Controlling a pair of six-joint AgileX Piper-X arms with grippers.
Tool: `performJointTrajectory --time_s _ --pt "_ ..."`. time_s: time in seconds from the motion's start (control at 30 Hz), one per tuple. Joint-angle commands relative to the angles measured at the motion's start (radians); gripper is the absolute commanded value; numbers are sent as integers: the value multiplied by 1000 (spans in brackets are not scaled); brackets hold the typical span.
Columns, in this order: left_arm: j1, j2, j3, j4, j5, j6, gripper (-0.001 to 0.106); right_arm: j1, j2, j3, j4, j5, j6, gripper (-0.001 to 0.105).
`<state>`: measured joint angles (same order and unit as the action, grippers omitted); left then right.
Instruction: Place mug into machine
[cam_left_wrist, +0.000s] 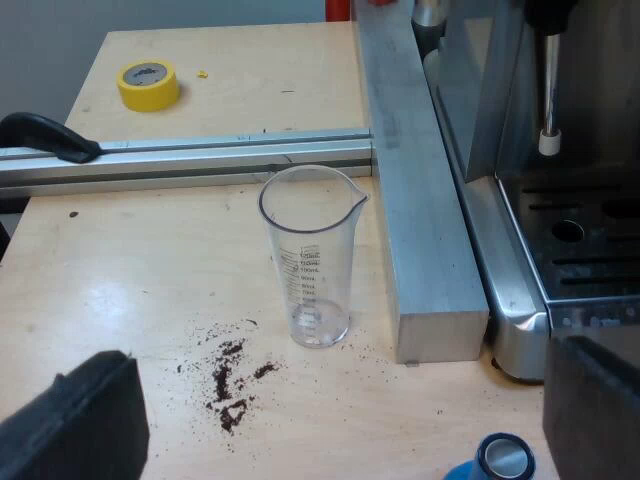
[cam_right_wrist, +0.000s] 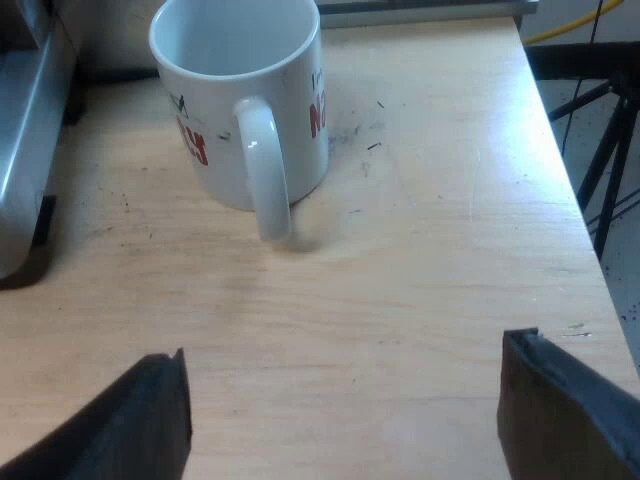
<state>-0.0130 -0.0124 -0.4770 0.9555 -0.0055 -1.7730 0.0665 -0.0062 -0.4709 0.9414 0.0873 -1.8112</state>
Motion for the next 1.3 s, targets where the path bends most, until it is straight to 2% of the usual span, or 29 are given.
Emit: performJointTrajectory --time_s 0.03,0.13,0.2,0.27,0.33,0.4,0.47,0.63,0.77,1.0,1.3 --pt "-1 -139 1 -20 6 1 81 0 -43 -9 -7 -2 -2 66" --pt "-1 -139 1 -25 6 4 81 0 -43 -9 -12 -2 -2 66" --pt "-1 -139 1 -33 41 10 81 0 -43 -9 -12 -2 -2 66" --pt "-7 -129 1 -70 167 26 81 0 -43 -15 -6 -2 -2 66" --pt "-24 -113 1 -105 231 26 81 0 -34 -30 19 -11 -2 66" --pt "-45 -99 1 -125 255 26 81 0 -25 -39 29 -11 -9 66" --pt "-120 -66 1 -172 297 28 81 0 10 -71 30 -11 -22 68" --pt "-233 -9 1 -222 385 56 81 0 82 -109 25 -20 -28 76" --pt "-344 50 2 -222 417 82 81 0 145 -110 -22 -66 -35 77" --pt "-457 132 33 -244 501 157 81 0 208 -70 -133 -103 -34 77" --pt "-484 146 163 -409 512 158 81 0 215 94 -367 -103 -34 77"
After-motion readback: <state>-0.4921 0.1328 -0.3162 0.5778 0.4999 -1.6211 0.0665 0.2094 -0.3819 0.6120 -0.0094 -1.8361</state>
